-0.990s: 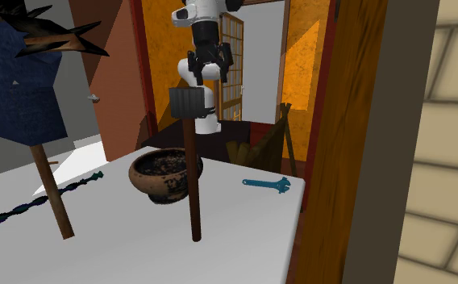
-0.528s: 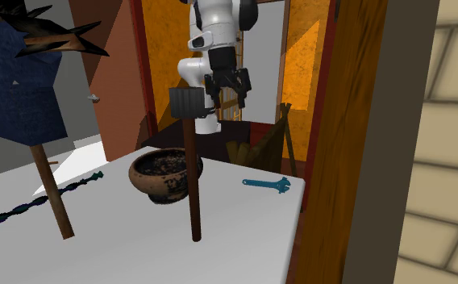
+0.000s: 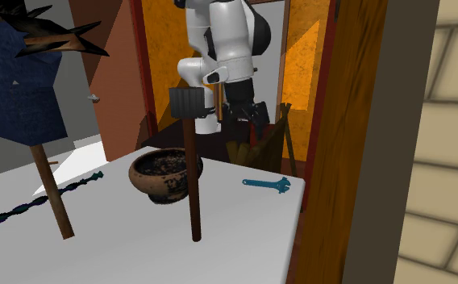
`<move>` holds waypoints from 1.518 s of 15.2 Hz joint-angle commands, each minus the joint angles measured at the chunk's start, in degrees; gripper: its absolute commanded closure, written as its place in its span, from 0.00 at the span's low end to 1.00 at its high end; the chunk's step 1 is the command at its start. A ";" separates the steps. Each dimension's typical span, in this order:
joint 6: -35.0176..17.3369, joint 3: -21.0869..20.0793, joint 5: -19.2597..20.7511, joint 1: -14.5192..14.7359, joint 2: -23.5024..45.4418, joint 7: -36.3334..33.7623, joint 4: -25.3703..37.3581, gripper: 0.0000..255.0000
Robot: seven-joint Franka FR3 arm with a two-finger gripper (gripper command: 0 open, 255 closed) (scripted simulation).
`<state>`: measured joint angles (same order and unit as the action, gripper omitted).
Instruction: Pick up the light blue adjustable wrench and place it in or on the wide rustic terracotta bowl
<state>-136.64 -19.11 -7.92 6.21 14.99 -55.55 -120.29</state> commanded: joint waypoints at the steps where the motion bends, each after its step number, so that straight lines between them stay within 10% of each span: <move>1: -1.07 0.23 0.66 1.11 4.56 -2.48 3.12 0.00; 8: -2.23 1.80 1.67 5.55 20.42 -9.34 16.79 0.00; 23: -5.93 2.39 2.32 7.03 25.06 -9.81 17.83 0.00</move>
<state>-142.56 -16.72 -5.61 13.23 40.04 -65.36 -102.47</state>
